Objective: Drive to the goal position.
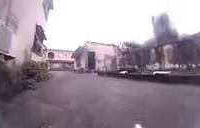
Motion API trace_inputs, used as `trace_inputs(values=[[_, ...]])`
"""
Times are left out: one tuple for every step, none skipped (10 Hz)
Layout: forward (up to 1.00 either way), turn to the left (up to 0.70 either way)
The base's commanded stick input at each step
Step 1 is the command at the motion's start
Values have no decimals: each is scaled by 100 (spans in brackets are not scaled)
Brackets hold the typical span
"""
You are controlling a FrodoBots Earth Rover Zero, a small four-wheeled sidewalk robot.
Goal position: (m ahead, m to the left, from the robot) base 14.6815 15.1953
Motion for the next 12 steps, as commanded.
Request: trace_inputs(values=[[0,-70],[0,-70],[0,-70],[40,-38],[70,-4],[70,20],[70,20],[70,20],[70,20],[70,20],[70,20],[70,20]])
